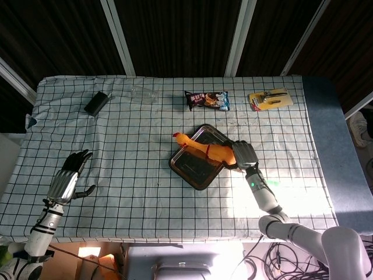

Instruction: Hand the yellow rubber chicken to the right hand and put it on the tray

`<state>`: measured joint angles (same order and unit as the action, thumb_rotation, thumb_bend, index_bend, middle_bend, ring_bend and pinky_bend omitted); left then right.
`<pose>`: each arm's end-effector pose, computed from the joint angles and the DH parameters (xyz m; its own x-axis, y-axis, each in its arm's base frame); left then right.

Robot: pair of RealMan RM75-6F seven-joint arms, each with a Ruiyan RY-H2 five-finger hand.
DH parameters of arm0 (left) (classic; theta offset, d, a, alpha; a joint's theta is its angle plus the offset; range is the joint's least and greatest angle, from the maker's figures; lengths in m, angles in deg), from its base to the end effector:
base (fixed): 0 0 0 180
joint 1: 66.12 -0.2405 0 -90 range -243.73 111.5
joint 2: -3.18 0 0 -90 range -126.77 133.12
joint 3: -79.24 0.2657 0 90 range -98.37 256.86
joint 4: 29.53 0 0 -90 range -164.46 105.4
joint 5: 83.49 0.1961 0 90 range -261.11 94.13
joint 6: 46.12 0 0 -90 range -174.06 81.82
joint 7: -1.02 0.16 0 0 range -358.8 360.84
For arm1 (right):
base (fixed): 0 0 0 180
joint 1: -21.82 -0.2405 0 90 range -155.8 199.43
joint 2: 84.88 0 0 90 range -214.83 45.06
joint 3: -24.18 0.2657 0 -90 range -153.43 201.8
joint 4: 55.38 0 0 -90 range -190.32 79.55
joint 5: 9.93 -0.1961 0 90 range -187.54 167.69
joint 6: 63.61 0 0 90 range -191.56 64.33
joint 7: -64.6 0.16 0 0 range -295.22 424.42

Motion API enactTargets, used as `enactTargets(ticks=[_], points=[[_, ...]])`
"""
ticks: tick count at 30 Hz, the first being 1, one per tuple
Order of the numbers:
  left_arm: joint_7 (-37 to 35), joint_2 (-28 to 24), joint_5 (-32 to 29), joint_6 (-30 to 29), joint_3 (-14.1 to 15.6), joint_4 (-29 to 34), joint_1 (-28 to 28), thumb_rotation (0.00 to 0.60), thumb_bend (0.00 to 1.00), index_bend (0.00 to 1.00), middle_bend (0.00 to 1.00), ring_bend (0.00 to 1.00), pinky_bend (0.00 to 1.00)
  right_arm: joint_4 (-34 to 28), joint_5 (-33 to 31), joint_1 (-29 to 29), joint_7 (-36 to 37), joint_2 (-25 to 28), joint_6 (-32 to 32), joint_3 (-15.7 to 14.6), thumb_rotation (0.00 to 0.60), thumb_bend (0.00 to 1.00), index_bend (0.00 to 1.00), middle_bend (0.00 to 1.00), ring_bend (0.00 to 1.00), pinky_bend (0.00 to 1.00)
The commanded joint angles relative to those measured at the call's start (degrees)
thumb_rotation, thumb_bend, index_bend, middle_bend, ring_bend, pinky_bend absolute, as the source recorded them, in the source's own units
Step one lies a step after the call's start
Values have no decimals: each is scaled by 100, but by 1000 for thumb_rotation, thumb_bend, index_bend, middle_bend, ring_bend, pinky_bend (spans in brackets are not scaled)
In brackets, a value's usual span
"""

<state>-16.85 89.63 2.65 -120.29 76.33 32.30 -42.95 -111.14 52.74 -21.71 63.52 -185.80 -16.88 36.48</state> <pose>-0.3029 0.3079 0.0665 0.2646 0.0927 0.9599 0.9430 -0.2330 -0.2375 -0.2139 -0.4081 -0.0428 0.2976 -0.3233 0.8983 -0.9533 -0.1513 0.2614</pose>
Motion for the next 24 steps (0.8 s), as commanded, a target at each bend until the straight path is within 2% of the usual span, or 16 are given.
enactTargets(ticks=[1, 5, 9, 17, 21, 24], points=[[-35, -23, 5, 5, 0, 26, -4, 600, 259, 0, 0, 0, 0, -304, -22, 10, 64, 278, -179, 14, 600, 233, 0, 222, 30, 13], [-80, -66, 47, -66, 0, 76, -26, 600, 261, 0, 0, 0, 0, -663, -5, 82, -4, 538, -94, 43, 600, 185, 0, 108, 0, 0], [-28, -216, 134, -279, 22, 192, -115, 600, 259, 0, 0, 0, 0, -1274, 168, 241, -3, 942, 209, 55, 600, 176, 0, 67, 0, 0], [684, -1253, 34, -1062, 178, 1124, -846, 600, 261, 0, 0, 0, 0, -2778, 1199, 1021, 441, 2204, 1499, -205, 600, 156, 0, 25, 0, 0], [1533, -1651, -377, -1393, 371, 1648, -1496, 600, 270, 0, 0, 0, 0, -3605, 1739, 1869, 211, 3227, 2479, -719, 600, 156, 0, 5, 0, 0], [2128, -1509, -621, -1753, 367, 1744, -1866, 600, 277, 0, 0, 0, 0, -3766, 1920, 2668, -676, 3642, 3346, -1229, 600, 156, 0, 0, 0, 0]])
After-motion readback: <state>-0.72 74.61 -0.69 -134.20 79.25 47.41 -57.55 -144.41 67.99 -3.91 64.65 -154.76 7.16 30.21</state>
